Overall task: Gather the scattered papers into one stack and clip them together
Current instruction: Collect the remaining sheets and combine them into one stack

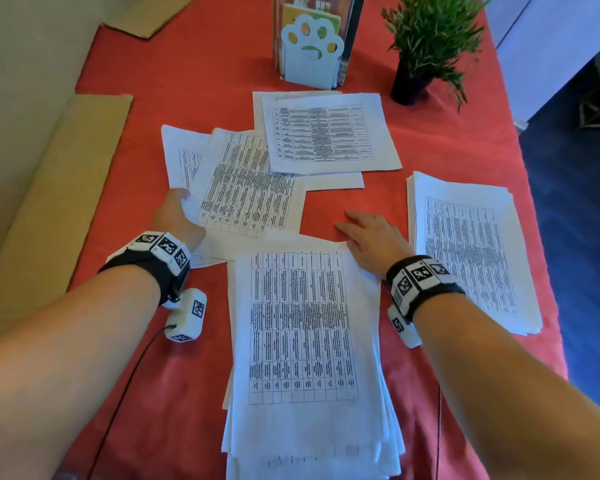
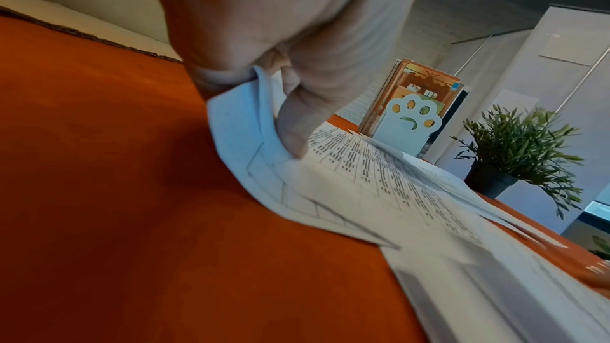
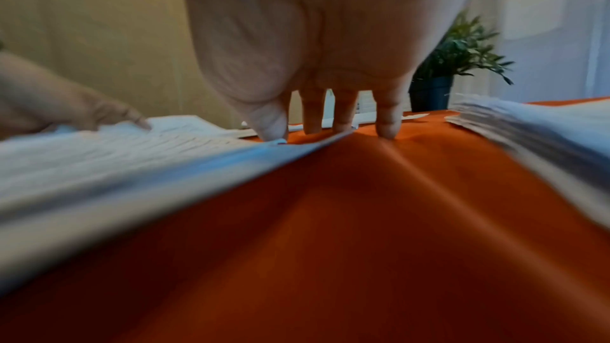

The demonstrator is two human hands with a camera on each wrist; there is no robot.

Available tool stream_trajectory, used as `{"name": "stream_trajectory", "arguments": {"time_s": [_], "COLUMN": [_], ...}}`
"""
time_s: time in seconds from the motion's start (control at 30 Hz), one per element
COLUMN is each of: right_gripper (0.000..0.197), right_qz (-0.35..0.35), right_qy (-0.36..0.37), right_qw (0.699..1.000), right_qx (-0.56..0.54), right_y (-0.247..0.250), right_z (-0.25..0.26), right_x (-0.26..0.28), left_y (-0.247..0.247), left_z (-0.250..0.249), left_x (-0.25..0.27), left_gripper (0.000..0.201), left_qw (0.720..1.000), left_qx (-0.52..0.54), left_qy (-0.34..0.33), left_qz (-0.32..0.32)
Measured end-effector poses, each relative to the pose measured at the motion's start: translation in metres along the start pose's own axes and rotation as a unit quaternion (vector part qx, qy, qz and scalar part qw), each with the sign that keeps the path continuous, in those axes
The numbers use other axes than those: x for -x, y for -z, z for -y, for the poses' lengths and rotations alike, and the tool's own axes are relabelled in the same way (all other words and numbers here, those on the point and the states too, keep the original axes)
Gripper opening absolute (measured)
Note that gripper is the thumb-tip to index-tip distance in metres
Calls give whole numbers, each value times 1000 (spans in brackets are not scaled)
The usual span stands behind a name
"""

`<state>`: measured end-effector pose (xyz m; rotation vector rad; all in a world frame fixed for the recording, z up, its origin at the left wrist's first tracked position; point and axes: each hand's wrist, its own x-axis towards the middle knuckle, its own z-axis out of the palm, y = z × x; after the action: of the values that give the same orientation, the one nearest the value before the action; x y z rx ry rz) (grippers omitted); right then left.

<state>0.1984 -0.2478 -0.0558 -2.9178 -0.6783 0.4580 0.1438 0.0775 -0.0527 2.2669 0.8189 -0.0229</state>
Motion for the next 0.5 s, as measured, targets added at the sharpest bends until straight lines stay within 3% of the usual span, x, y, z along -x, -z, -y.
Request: {"name": "stream_trajectory", "arguments": {"time_s": [0.17,0.4,0.5], "right_gripper": [46,47,51], "right_qz": [-16,14,10], "right_qy": [12,14,-17], "right_qw": [1000,1000,1000], "right_qx": [-24,-3,3], "right_y": [-12,9,21], "right_z": [-2,-4,0], "right_x": [23,2,-17], "left_y": [7,10,8], "left_z": [1,12,13], "left_x": [7,10,14], "left_gripper": [78,70,68], "left_qw": [999,995,994], "left_qx": [9,50,61], "left_qy": [5,43,45], "left_qz": [-39,-71,-76]}}
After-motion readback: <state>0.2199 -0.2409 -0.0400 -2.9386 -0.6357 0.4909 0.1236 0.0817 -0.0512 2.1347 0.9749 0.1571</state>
